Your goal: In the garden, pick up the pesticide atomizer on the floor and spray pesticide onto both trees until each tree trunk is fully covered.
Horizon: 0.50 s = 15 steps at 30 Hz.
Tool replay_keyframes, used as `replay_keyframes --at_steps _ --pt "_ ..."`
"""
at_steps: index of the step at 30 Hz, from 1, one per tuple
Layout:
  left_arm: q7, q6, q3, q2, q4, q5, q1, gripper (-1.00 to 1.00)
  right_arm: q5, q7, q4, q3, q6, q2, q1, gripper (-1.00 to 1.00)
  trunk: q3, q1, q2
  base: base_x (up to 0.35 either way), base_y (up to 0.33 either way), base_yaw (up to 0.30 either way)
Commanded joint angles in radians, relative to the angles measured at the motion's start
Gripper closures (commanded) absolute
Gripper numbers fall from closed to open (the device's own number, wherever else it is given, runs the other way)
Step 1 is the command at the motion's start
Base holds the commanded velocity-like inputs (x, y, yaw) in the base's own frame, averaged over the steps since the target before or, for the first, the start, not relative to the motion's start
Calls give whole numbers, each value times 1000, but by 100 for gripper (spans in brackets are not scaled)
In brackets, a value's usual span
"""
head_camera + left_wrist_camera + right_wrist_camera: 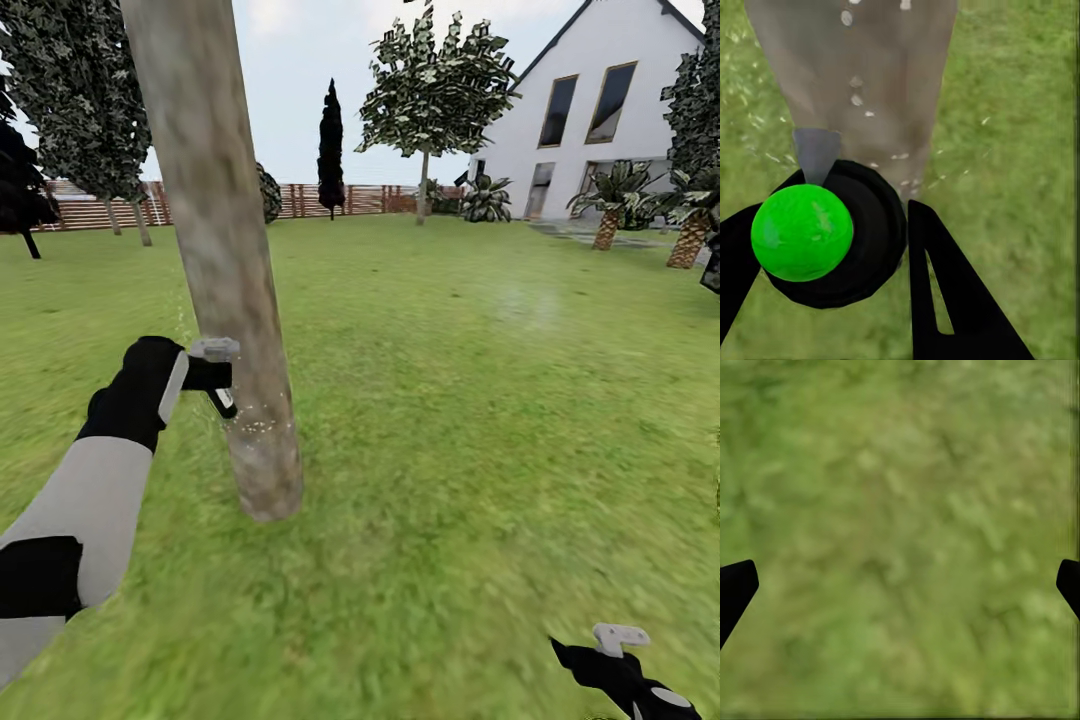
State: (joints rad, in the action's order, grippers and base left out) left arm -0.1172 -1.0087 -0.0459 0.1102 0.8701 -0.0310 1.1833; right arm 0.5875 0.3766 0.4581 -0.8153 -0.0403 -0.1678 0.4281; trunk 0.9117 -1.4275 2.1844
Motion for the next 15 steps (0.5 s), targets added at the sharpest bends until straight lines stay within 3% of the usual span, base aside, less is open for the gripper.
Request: replay_keyframes --at_steps 1,6,9,12,15 --pt "-6 -4 -1 1 3 -8 -3 100 10 7 0 -8 -4 1 1 -100 1 0 0 0 0 -67" --pt "-5 9 0 6 7 -30 -122 100 11 7 -1 -8 -4 1 1 -100 1 0 0 -13 0 -7" --pt "-6 11 -2 7 11 -31 -141 100 11 7 -1 -8 -4 1 1 -100 1 0 0 -216 0 0" --pt "-1 9 -6 10 1 -61 -121 100 11 7 -1 -8 -4 2 1 -100 1 0 0 -47 0 0" --pt "0 -1 -9 23 -3 -126 -18 100 11 6 -1 -8 -4 1 1 -100 1 0 0 -4 0 0"
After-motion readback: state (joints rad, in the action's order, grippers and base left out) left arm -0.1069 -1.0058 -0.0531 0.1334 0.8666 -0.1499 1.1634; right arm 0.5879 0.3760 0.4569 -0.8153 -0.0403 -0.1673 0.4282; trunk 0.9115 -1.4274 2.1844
